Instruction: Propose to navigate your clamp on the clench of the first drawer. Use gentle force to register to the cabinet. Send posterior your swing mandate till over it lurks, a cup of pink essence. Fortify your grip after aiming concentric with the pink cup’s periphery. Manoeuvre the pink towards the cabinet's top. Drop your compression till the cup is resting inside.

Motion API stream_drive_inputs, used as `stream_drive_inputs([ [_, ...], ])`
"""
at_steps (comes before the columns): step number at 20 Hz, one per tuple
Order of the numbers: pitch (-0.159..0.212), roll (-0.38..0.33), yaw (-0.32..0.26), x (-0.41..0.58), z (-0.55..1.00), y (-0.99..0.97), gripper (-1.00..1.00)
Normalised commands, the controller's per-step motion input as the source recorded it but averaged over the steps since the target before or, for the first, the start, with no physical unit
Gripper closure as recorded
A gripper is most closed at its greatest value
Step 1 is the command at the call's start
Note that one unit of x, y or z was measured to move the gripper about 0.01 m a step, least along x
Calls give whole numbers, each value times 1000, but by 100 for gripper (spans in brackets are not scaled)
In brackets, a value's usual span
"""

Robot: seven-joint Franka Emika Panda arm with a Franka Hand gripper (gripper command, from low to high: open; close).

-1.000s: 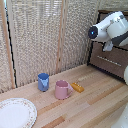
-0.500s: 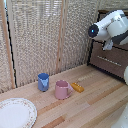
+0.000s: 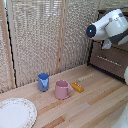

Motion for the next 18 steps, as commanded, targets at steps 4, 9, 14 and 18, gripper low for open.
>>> stream_drive_inputs([
  [4, -11, 0, 0, 149, 42, 967, 100],
  [9, -36, -1, -20, 150, 53, 945, 100],
  [14, -8, -87, -62, 79, -5, 589, -100],
  [18, 18, 115, 0, 31, 370, 107, -100],
])
